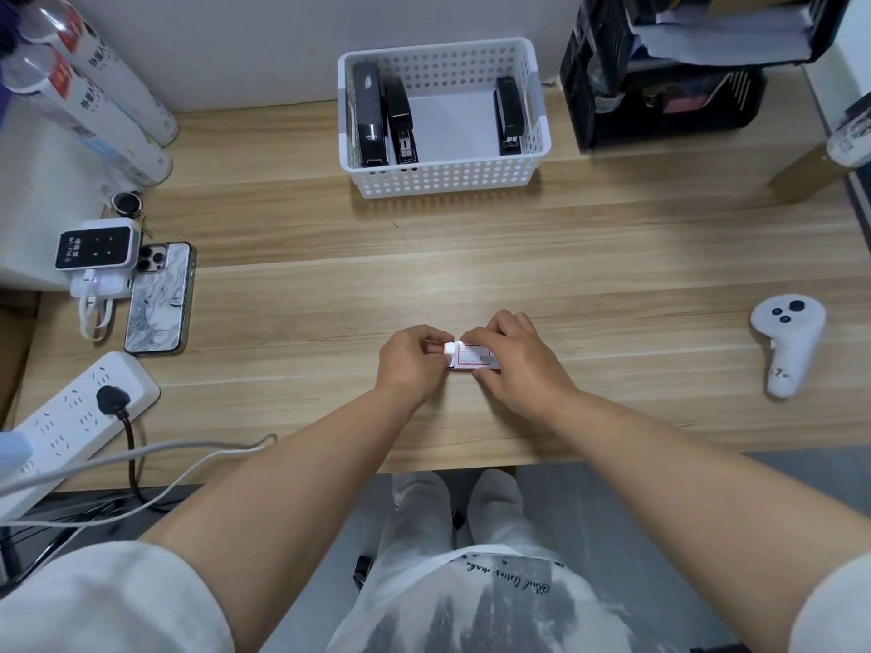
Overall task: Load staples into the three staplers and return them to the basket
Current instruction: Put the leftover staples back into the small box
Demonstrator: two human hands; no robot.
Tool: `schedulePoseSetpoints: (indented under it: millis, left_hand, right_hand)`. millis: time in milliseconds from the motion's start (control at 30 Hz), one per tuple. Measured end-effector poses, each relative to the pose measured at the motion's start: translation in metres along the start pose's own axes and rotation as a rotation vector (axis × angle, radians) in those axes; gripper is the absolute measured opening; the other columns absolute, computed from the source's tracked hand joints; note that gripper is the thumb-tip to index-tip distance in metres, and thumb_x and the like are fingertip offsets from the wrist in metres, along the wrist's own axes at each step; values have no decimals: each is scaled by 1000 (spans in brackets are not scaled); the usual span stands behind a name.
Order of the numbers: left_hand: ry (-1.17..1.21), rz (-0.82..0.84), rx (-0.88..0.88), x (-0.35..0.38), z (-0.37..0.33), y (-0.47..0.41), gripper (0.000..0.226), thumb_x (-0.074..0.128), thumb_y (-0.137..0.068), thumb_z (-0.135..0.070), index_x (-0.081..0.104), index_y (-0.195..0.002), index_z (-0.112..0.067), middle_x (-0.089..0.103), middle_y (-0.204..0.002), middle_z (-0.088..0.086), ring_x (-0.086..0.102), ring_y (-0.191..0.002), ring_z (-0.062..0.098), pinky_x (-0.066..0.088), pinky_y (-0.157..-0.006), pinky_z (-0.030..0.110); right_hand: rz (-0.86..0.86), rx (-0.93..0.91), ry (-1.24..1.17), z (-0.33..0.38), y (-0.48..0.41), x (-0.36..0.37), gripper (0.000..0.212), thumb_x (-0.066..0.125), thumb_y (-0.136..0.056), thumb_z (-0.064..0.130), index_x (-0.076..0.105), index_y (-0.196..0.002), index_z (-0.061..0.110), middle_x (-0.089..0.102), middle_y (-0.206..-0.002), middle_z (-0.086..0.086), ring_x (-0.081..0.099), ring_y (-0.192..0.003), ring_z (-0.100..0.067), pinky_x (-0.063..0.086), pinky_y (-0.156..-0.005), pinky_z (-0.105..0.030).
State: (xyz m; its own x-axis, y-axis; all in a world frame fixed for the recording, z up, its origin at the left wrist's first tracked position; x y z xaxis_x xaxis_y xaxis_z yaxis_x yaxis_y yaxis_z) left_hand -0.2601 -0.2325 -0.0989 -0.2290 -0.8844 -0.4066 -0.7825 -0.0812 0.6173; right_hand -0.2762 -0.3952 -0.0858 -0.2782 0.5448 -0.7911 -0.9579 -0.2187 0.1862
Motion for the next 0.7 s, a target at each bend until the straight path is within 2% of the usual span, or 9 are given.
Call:
schedulePoseSetpoints:
  millis: [167, 333, 500, 633, 700]
  left_hand:
    - [-17, -25, 34, 2, 0, 4, 29, 66, -84, 2, 77, -105, -16, 78, -97, 3, 73, -91, 17, 58, -89, 31]
    - [-39, -43, 56, 5, -3, 5, 35, 54, -89, 0, 77, -112, -13, 77, -103, 3, 72, -95, 19, 57, -94, 31]
    - [-61, -37, 56, 5, -6, 6, 34, 54, -89, -1, 78, -111, -13, 77, -104, 3, 71, -99, 17, 55, -95, 30]
    - [-51, -8, 40, 3, -11, 5, 33, 55, -89, -4, 77, -111, -14, 76, -103, 1, 70, -98, 17, 56, -93, 31]
    - [-3, 18, 30, -3, -18, 2, 31, 59, -89, -7, 74, -115, -15, 74, -98, -1, 69, -90, 17, 57, -91, 34]
  right_hand:
    - [6, -10, -1, -1, -1, 0, 38, 71, -84, 19, 65, -121, 25, 48, -105, 4, 41, -103, -18, 53, -69, -44]
    - [-4, -10, 20, -1, 0, 3, 39, 70, -83, 19, 64, -121, 26, 48, -105, 4, 42, -105, -19, 52, -66, -41]
    - [1, -22, 34, 0, -2, 3, 37, 70, -84, 20, 63, -120, 26, 48, -106, 4, 42, -105, -19, 52, -65, -41]
    - [36, -5, 35, 2, -7, 1, 36, 70, -85, 22, 62, -120, 26, 47, -106, 4, 41, -105, -18, 52, -71, -42]
    - [43, -6, 19, 7, -14, -8, 36, 70, -86, 22, 62, -121, 26, 47, -106, 4, 41, -106, -17, 51, -76, -42]
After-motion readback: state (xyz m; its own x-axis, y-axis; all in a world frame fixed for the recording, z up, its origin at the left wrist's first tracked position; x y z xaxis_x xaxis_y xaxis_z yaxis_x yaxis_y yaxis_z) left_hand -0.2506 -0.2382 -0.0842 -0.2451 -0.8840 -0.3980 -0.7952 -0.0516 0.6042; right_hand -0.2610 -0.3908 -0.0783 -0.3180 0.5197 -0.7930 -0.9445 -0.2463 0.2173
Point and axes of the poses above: each hand's wrist, its own y-axis away from the middle knuckle, its own x-axis out of the palm, z = x × y, the point moved 5 cm from there along -y, towards the middle knuckle
